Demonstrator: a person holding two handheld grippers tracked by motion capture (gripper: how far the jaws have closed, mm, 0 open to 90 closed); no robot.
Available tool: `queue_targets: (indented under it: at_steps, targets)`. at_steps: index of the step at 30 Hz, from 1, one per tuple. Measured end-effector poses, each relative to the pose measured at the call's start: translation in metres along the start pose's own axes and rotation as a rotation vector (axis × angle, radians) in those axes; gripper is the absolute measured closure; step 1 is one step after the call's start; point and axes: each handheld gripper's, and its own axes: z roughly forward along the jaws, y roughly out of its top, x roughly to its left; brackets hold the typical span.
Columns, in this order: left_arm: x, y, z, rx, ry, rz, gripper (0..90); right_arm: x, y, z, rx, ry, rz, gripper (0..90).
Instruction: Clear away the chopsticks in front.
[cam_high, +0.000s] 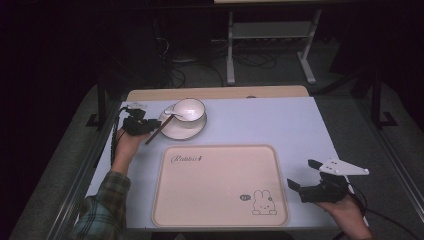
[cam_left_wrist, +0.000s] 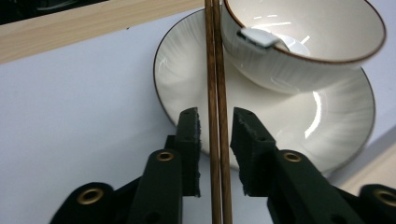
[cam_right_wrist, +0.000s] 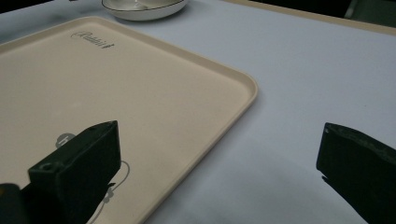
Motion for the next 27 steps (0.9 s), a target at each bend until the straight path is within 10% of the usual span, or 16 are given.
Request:
queue_targets:
  at_steps: [27]
  targets:
    - [0.007,-0.023,-0.003,0.035,0.004,-0.048,82.3,0.001,0.0,-0.001,0.007,-0.002,-0.007,0.0]
